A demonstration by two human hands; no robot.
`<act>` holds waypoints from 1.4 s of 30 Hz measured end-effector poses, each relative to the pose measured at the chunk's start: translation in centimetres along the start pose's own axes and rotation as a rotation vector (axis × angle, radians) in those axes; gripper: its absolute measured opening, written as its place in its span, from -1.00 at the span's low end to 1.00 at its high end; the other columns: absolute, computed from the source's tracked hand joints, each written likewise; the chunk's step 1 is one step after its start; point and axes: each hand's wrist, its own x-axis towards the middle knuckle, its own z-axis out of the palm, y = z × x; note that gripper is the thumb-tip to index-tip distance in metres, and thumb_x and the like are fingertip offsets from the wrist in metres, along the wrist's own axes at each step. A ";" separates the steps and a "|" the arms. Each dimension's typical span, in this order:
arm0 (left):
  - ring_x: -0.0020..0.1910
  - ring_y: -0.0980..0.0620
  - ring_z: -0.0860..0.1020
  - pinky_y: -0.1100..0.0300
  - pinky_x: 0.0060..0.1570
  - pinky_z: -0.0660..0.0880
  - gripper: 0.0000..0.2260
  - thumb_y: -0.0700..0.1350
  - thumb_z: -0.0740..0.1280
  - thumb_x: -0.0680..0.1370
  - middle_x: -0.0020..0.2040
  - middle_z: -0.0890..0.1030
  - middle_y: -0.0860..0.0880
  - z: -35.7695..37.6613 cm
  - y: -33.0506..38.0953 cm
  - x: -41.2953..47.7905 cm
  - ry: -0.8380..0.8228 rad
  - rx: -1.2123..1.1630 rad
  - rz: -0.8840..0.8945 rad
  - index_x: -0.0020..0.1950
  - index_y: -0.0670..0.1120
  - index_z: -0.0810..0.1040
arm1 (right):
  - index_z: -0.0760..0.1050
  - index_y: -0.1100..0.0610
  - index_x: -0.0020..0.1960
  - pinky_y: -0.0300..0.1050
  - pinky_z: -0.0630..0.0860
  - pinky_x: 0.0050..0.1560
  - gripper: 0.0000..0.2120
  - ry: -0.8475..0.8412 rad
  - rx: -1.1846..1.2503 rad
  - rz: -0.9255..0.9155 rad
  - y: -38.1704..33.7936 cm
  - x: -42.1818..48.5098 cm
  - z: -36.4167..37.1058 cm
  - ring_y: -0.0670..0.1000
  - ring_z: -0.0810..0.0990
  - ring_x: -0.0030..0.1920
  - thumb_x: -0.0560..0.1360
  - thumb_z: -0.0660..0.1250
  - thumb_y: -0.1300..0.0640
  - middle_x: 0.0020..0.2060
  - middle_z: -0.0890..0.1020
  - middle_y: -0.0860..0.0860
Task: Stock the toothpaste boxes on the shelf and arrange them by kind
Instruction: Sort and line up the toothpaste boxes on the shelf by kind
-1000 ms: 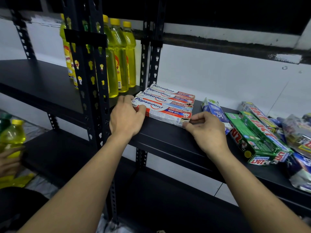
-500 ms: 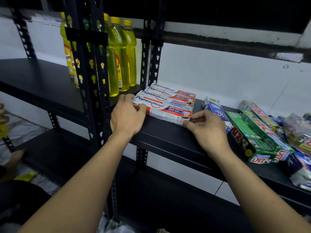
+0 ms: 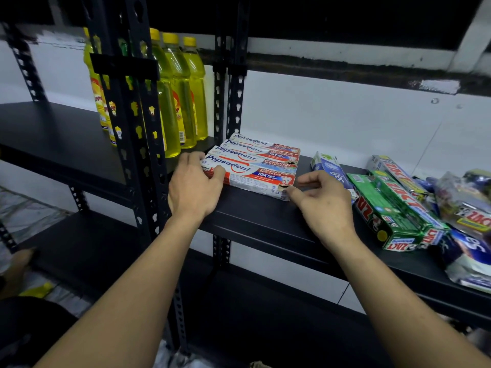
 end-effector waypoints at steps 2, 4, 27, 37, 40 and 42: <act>0.21 -0.09 0.51 0.03 0.10 0.45 -0.54 0.14 0.29 0.55 0.31 0.48 -0.05 0.0 0.0 0.0 -0.003 -0.009 0.000 0.37 -0.07 0.47 | 0.54 0.00 -0.07 -0.49 0.39 -0.33 -0.87 0.044 0.026 -0.049 -0.2 -0.4 -0.4 -0.29 0.57 -0.33 0.44 0.46 0.15 -0.33 0.61 -0.15; 0.22 -0.10 0.51 0.02 0.11 0.45 -0.53 0.17 0.28 0.55 0.32 0.48 -0.05 0.0 -0.1 0.0 -0.005 -0.005 0.002 0.37 -0.06 0.47 | 0.55 0.01 -0.05 -0.48 0.37 -0.26 -0.88 0.070 -0.067 -0.157 -0.3 -0.6 -1.0 -0.25 0.55 -0.27 0.45 0.43 0.16 -0.28 0.57 -0.21; 0.35 0.01 0.39 -0.03 0.37 0.31 -0.64 0.02 0.29 0.55 0.33 0.50 0.01 -0.1 11.5 -7.9 -0.117 -0.090 0.678 0.32 -0.05 0.49 | 0.28 0.07 0.48 0.24 0.00 0.51 -0.42 -0.223 -1.084 -0.162 1.8 -4.9 -13.3 0.13 0.10 0.55 0.57 0.13 -0.23 0.48 0.35 0.01; 0.29 0.02 0.46 -0.05 0.30 0.36 -0.71 -0.03 0.27 0.58 0.29 0.56 0.05 2.9 19.0 -12.3 -0.351 -0.239 0.674 0.30 -0.01 0.53 | 0.40 0.04 0.27 0.11 0.36 0.35 -0.64 -0.015 -0.944 -0.271 4.0 -10.4 -15.3 0.16 0.51 0.25 0.56 0.22 -0.13 0.27 0.53 0.07; 0.29 0.01 0.46 -0.09 0.31 0.37 -0.71 -0.02 0.25 0.59 0.29 0.56 0.04 3.0 19.5 -12.4 -0.370 -0.274 0.626 0.29 -0.01 0.53 | 0.44 0.06 0.31 0.08 0.55 0.03 -0.65 -0.002 -0.819 -0.285 3.2 -10.6 -16.8 0.16 0.61 0.00 0.59 0.22 -0.08 0.19 0.58 0.02; 0.27 0.02 0.47 -0.11 0.30 0.40 -0.70 0.01 0.22 0.58 0.27 0.56 0.03 3.1 19.8 -12.4 -0.385 -0.343 0.538 0.27 -0.01 0.54 | 0.54 0.09 0.23 0.05 0.59 -0.13 -0.69 0.085 -0.585 -0.244 2.3 -10.4 -17.9 0.07 0.64 -0.12 0.59 0.25 -0.05 0.02 0.66 0.02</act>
